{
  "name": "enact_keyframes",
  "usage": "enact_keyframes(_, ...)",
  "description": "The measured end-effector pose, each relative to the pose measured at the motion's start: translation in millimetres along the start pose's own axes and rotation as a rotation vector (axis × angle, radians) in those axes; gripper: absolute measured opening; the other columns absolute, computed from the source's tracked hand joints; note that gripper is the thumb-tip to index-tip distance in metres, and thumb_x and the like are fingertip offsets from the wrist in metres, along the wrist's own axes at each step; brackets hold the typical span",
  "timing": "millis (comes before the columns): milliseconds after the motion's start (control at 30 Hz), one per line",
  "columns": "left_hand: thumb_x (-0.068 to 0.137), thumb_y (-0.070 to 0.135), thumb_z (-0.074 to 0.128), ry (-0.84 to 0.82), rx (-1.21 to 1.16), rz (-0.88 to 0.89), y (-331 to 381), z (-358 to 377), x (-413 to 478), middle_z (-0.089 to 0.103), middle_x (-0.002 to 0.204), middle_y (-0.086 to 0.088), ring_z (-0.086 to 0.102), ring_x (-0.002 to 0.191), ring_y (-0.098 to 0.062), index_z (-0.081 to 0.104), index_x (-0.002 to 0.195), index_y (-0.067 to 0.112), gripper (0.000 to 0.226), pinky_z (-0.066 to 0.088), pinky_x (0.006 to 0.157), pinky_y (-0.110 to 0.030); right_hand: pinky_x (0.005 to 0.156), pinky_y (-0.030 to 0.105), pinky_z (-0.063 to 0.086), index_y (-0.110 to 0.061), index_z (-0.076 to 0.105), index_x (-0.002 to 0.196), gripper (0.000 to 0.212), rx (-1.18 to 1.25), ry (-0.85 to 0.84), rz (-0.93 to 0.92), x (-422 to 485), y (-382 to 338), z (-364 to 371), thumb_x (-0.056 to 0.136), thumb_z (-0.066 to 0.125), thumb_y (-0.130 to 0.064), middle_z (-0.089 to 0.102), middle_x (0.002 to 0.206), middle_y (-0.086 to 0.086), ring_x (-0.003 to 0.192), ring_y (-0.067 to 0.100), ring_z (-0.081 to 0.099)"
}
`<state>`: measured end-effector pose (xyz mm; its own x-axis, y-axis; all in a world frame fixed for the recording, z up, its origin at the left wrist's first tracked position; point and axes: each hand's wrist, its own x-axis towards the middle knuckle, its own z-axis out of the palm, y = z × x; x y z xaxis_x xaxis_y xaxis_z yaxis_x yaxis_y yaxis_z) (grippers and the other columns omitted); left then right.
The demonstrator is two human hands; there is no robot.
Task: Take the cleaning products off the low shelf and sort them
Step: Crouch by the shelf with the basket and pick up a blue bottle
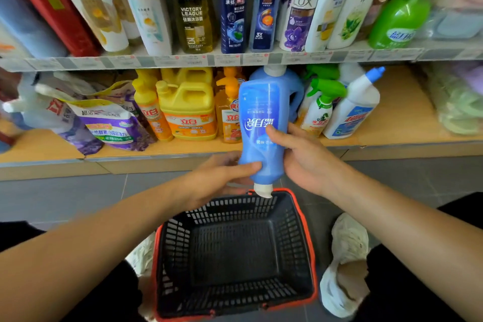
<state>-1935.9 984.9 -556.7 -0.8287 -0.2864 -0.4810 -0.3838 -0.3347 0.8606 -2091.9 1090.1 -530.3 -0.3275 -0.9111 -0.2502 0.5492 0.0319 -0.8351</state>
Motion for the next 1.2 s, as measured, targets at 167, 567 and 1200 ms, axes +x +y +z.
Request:
enact_keyframes(167, 0.072, 0.025, 0.080, 0.131, -0.231, 0.069, -12.0, -4.2, 9.1, 0.073, 0.117, -0.013, 0.074, 0.092, -0.021, 0.060, 0.122, 0.008, 0.056, 0.059, 0.069, -0.032, 0.094, 0.051, 0.050, -0.007, 0.050, 0.138, 0.054, -0.067, 0.096, -0.012, 8.7, 0.1, -8.1, 0.087, 0.066, -0.002, 0.068, 0.120, 0.011, 0.109, 0.031, 0.063)
enact_keyframes(567, 0.060, 0.050, 0.092, 0.632, 0.899, 0.207, -9.2, -90.3, 45.7, 0.066, 0.088, 0.012, 0.059, 0.079, -0.013, 0.072, 0.102, 0.032, 0.050, 0.040, 0.057, -0.023, 0.080, 0.031, 0.054, -0.012, 0.068, 0.116, 0.040, -0.998, 0.425, -0.051, 87.9, -9.7, -80.4, 0.079, 0.083, -0.011, 0.072, 0.104, 0.008, 0.089, 0.017, 0.066)
enact_keyframes(1200, 0.069, 0.045, 0.087, 0.469, 1.054, 0.038, -145.6, -104.8, 150.3, 0.064, 0.123, 0.004, 0.061, 0.113, -0.027, 0.062, 0.130, 0.030, 0.067, 0.050, 0.088, -0.038, 0.065, 0.036, 0.034, -0.013, 0.047, 0.110, 0.049, -1.581, 0.320, -0.315, 159.4, 22.7, -99.0, 0.074, 0.080, -0.016, 0.066, 0.107, 0.011, 0.096, 0.041, 0.059)
